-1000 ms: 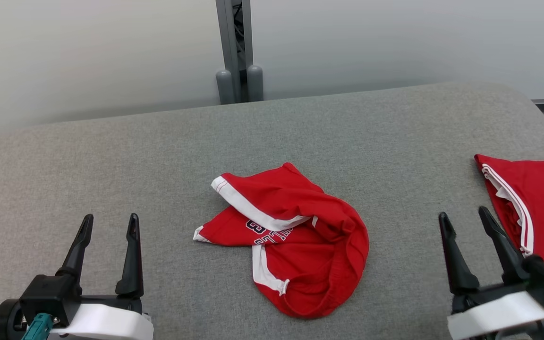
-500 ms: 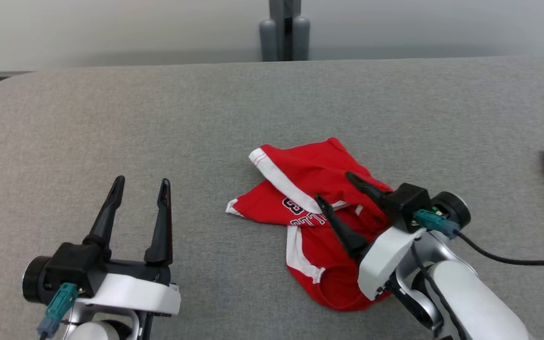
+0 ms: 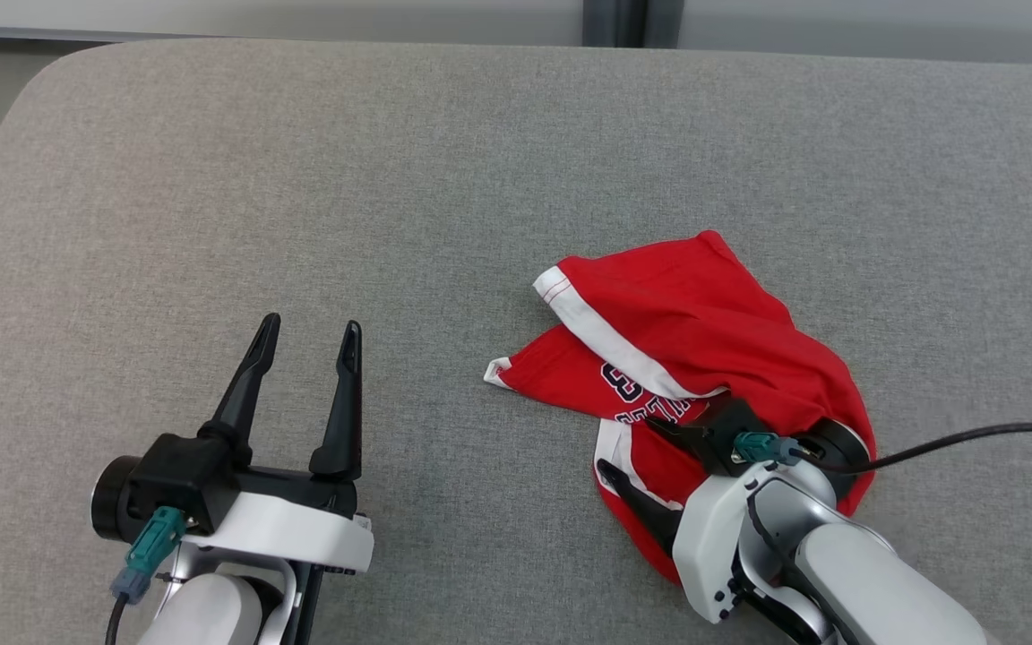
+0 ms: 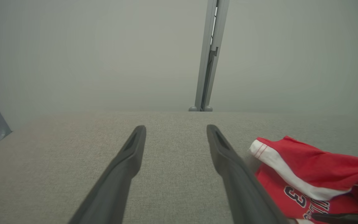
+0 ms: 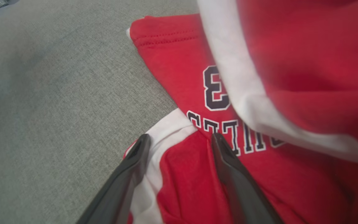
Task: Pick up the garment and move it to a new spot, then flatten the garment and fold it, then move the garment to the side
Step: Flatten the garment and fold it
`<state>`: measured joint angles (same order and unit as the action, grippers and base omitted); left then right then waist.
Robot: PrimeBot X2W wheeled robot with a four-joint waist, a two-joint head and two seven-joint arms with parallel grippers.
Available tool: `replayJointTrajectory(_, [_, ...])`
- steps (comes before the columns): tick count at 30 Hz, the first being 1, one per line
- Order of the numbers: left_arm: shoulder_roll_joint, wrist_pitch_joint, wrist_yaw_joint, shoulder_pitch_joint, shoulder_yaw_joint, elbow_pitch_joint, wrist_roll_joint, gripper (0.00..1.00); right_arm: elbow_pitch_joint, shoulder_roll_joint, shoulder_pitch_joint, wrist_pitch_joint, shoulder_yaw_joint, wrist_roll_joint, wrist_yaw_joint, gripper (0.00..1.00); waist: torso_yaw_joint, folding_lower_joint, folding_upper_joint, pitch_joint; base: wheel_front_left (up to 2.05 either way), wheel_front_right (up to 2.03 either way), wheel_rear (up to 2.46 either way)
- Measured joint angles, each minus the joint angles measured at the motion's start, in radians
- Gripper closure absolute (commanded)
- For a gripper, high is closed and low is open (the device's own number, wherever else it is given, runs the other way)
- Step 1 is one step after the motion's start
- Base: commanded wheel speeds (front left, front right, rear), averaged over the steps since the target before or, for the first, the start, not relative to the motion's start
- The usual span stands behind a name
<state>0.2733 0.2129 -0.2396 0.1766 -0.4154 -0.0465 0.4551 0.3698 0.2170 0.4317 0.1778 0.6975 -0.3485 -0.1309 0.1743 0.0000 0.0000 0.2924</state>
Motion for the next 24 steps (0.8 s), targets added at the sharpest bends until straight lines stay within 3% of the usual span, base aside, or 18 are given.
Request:
replayJointTrajectory(1, [-0.002, 0.003, 0.002, 0.004, -0.002, 0.009, 0.004, 0.0, 0.002, 0.004, 0.004, 0.016, 0.007, -0.013, 0.0, 0.0, -0.001, 0.0001, 0.0, 0.002, 0.0, 0.0, 0.0])
replayJointTrajectory(2, [-0.003, 0.005, 0.007, 0.01, -0.002, 0.017, 0.004, 0.0, 0.003, 0.006, 0.01, 0.017, 0.007, -0.014, 0.0, 0.36, -0.002, 0.0, 0.0, 0.004, 0.0, 0.0, 0.0])
replayJointTrajectory(3, [-0.005, 0.008, 0.01, 0.017, -0.003, 0.023, 0.004, 0.0, 0.002, 0.008, 0.011, 0.014, 0.005, -0.014, 0.0, 0.81, -0.005, 0.0, 0.0001, 0.006, 0.0, 0.0, 0.0])
replayJointTrajectory(4, [-0.006, 0.012, 0.012, 0.018, -0.002, 0.028, 0.004, 0.0, 0.0, 0.006, 0.011, 0.01, 0.003, -0.02, 0.0, 1.0, -0.008, 0.0, 0.0, 0.006, 0.0, 0.0, 0.0])
replayJointTrajectory(13, [0.004, 0.025, 0.022, 0.017, 0.006, 0.058, 0.005, 0.0, -0.118, 0.026, 0.001, -0.077, -0.077, -0.029, 0.0, 1.0, -0.05, 0.0, 0.0, -0.028, 0.0, 0.0, 0.0])
replayJointTrajectory(17, [0.019, 0.025, 0.02, 0.011, 0.012, 0.058, 0.005, 0.0, -0.23, 0.036, -0.032, -0.111, -0.185, -0.033, 0.0, 1.0, -0.08, 0.0, 0.0, -0.055, 0.0, 0.0, 0.0])
replayJointTrajectory(24, [0.031, 0.016, 0.012, -0.009, 0.014, 0.043, 0.012, 0.0, -0.327, -0.021, -0.164, -0.124, -0.435, -0.195, 0.0, 1.0, -0.127, 0.0, 0.0, -0.087, 0.0, 0.0, 0.0])
